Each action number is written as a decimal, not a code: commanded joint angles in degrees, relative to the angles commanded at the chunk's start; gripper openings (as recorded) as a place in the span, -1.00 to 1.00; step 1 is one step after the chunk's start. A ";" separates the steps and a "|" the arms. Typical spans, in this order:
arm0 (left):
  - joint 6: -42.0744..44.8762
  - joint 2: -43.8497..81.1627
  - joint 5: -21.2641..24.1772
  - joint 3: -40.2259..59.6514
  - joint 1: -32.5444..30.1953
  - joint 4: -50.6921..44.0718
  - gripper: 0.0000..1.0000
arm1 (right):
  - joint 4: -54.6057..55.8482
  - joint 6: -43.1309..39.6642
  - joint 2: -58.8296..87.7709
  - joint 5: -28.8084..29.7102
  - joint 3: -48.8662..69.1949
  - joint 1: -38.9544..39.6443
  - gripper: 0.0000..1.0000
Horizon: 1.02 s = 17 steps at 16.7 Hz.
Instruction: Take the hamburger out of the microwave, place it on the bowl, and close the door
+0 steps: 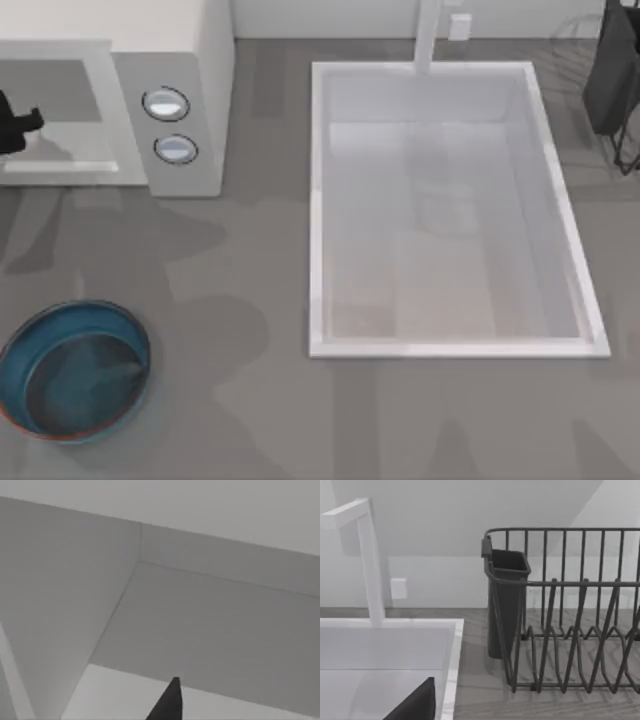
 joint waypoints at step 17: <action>-110.81 15.89 -35.85 35.30 -34.38 -104.28 -1.00 | 0.00 0.00 0.00 0.00 0.00 0.00 1.00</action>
